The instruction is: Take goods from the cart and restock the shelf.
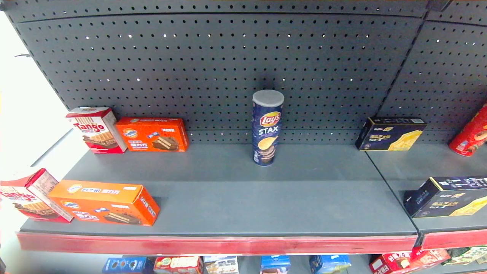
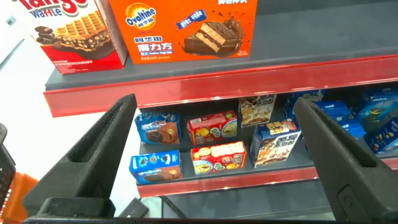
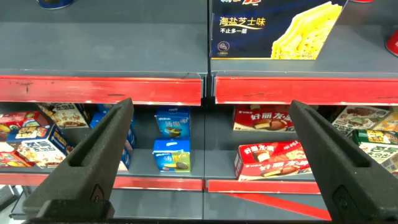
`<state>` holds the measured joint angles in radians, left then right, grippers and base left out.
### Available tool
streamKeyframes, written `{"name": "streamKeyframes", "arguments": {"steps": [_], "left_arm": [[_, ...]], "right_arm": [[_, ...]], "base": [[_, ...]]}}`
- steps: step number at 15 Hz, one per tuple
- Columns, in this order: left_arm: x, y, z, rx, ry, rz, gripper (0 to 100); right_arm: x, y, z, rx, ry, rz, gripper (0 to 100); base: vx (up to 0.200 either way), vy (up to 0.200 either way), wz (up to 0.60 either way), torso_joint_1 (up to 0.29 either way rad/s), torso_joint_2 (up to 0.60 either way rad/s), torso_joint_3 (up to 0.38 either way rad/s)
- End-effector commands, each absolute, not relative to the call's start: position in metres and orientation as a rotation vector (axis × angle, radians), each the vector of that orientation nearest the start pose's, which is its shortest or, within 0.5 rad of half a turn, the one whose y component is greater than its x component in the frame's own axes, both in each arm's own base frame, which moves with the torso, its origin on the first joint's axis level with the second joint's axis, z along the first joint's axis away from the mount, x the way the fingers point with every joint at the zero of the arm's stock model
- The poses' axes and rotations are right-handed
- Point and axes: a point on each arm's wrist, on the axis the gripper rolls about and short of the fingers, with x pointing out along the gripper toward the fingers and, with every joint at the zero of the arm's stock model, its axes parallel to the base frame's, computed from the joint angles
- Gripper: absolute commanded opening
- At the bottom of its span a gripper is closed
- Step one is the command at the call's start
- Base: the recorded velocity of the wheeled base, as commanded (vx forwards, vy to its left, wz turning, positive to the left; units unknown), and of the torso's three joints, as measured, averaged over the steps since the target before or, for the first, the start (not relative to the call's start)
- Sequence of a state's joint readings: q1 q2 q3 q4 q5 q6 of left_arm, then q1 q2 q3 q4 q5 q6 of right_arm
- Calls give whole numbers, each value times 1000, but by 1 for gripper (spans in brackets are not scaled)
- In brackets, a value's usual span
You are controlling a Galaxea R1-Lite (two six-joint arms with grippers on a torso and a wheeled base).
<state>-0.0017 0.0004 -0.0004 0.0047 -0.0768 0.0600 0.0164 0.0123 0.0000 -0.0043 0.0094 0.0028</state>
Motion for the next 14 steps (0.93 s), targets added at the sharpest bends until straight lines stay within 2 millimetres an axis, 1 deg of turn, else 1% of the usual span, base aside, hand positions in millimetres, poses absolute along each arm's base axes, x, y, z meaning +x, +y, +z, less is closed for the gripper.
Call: {"name": "streamKeyframes", "arguments": {"steps": [1,6,14], "left_arm": [[-23,-2,75,60,1,-78,100],[-23,-2,75,60,1,-78,100],[-23,-2,75,60,1,-78,100]], "right_arm": [[-22,0,76,3,9,26,100],[-22,0,76,6,8,28,100],[-22,0,76,5,8,25,100]], "base": [[0,0,0,0,0,0],[0,0,0,0,0,0],[0,0,600,8,2,4]]}}
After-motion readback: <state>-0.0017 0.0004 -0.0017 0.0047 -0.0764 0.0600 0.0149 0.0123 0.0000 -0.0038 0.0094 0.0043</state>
